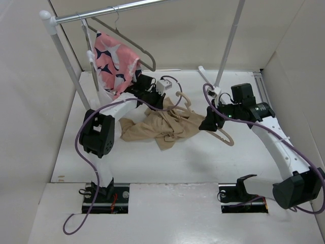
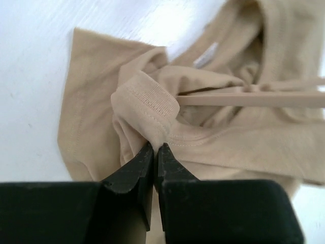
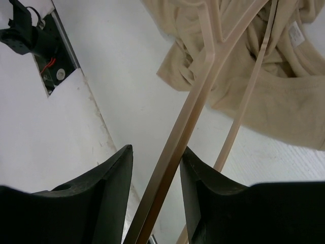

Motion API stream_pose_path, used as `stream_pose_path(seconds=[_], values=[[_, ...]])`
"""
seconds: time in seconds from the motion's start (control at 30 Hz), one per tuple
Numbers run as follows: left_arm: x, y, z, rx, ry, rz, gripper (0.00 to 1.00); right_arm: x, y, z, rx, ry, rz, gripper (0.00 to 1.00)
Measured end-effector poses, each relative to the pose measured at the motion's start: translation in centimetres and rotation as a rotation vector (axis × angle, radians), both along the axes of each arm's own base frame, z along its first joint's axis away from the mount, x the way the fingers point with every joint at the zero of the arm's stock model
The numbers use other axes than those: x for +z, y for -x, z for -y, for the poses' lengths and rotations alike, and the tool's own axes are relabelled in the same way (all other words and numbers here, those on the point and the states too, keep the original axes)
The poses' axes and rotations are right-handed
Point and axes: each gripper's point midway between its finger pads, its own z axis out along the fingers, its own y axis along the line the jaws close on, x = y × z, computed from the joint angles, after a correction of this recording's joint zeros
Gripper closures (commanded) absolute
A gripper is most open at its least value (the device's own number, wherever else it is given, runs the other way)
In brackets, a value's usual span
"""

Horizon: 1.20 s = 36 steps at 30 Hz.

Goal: Place the t-shirt on the hanger
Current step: Place tshirt on hanger

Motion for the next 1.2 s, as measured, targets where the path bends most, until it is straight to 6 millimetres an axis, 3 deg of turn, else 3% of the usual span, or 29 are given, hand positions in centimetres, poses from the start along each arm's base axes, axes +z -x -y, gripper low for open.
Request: stream_pose_path(seconds=[0.3, 0.67, 0.8, 1.0, 1.2], values=[[6.6, 3.0, 1.4, -0.333, 0.042, 0.215, 1.0, 2.0, 1.5, -0.5, 0.093, -0.065, 0.087, 1.0], [9.4, 6.3, 2.6, -0.58, 0.12, 0.287, 1.0, 1.5, 4.2, 1.0, 0.107, -0.177, 0.121, 1.0], [11.7, 7.6, 2.9, -0.636, 0.174, 0.328, 1.0, 0.3, 4.4, 0.9, 0.127, -0.212, 0.112, 1.0], [16.3, 8.7, 4.5, -0.702, 0.238, 0.422, 1.0, 1.1, 4.2, 0.4, 0.171, -0.253, 0.174, 1.0], [18.5, 12.4, 5.3, -0.802, 0.281, 0.426, 1.0, 1.9, 3.5, 0.0, 0.168, -0.305, 0.252, 1.0]])
